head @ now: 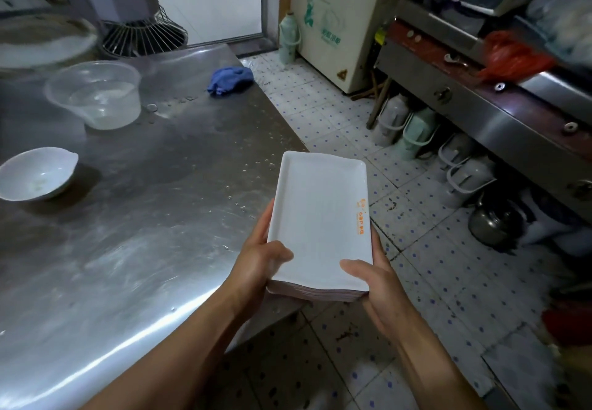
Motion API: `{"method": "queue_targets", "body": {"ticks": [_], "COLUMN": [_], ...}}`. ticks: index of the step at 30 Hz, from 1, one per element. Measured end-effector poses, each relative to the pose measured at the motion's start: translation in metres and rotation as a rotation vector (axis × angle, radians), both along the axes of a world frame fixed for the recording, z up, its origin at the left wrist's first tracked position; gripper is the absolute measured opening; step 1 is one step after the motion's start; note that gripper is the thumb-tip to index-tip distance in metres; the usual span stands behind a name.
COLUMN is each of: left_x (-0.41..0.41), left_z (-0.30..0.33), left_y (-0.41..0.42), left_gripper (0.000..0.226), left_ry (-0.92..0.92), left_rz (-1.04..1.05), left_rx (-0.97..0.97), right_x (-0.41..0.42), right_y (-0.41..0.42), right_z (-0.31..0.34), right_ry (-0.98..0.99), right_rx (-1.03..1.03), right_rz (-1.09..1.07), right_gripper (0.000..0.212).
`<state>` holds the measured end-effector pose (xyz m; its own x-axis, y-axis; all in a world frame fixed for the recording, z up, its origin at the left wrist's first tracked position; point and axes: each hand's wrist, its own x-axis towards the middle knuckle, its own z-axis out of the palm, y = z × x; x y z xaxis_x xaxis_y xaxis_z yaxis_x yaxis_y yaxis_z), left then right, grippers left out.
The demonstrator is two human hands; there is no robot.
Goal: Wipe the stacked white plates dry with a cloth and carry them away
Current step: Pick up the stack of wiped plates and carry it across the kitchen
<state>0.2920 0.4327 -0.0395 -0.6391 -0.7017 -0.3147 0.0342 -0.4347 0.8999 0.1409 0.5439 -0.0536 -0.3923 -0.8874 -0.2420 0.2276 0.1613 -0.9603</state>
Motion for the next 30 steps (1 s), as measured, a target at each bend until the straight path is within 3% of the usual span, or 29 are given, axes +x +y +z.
{"method": "queue_targets", "body": {"ticks": [7,14,23,30], "left_x": [0.007,0.046,0.141,0.229], "left_z": [0.050,0.118,0.203,0.248], "left_y": [-0.003,0.003,0.033,0.078], "left_gripper": [0.085,0.088,0.081,0.089], "left_ry": [0.061,0.128,0.091,0.064], "left_rz": [0.075,0.210,0.464,0.707], "left_rx": [-0.081,-0.173,-0.386,-0.475], "right_x": [0.003,0.028,0.111,0.194], "right_y": [-0.010,-0.023,-0.038,-0.039], "right_z": [0.048,0.120,0.204,0.246], "right_ry": [0.016,0.067,0.075,0.077], "right_rx": [-0.103,-0.159,-0.315,-0.439], "right_rz": [0.007,0.164,0.375,0.624], "right_gripper": [0.071,0.066,0.065,0.068]}}
